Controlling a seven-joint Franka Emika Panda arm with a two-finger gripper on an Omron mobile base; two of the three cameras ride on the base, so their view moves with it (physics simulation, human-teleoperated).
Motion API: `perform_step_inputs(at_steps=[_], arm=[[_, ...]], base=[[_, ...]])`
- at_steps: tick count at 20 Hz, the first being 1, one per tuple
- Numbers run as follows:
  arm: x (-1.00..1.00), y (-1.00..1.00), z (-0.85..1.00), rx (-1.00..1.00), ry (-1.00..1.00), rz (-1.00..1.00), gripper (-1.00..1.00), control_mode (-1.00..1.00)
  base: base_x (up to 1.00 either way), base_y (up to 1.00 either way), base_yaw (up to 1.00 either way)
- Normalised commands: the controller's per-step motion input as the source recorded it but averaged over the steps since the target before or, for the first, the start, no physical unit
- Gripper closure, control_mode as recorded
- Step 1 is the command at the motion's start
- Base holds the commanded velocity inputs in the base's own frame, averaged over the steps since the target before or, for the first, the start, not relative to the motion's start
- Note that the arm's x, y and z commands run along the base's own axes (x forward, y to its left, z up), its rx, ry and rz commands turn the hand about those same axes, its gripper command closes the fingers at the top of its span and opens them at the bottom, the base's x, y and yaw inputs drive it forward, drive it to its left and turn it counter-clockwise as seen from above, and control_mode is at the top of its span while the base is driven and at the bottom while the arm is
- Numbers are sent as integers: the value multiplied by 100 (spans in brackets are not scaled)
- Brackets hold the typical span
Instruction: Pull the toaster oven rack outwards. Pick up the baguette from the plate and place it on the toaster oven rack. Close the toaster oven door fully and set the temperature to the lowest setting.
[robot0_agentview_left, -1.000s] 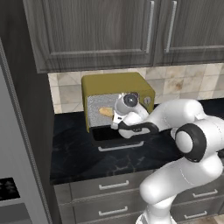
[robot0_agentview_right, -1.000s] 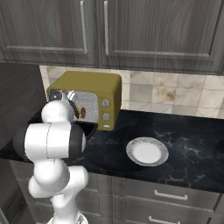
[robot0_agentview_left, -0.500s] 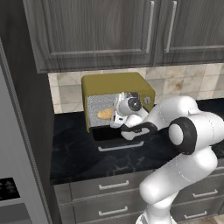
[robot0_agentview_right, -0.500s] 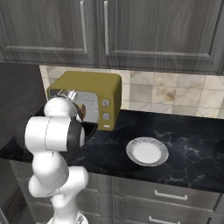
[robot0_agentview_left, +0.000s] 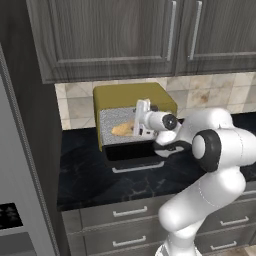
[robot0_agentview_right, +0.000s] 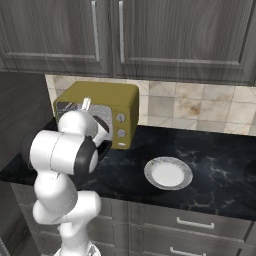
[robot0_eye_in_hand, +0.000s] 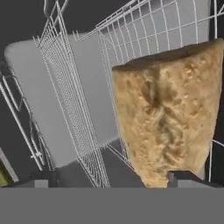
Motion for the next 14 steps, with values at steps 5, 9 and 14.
perform_step_inputs(at_steps=[5, 9, 14], arm=[[-4, -18, 93, -2, -16, 8, -100, -100], [-28, -26, 90, -7, 2, 4, -100, -100], [-50, -53, 74, -5, 3, 3, -100, -100]], base=[[0, 0, 0], [0, 0, 0], [0, 0, 0]])
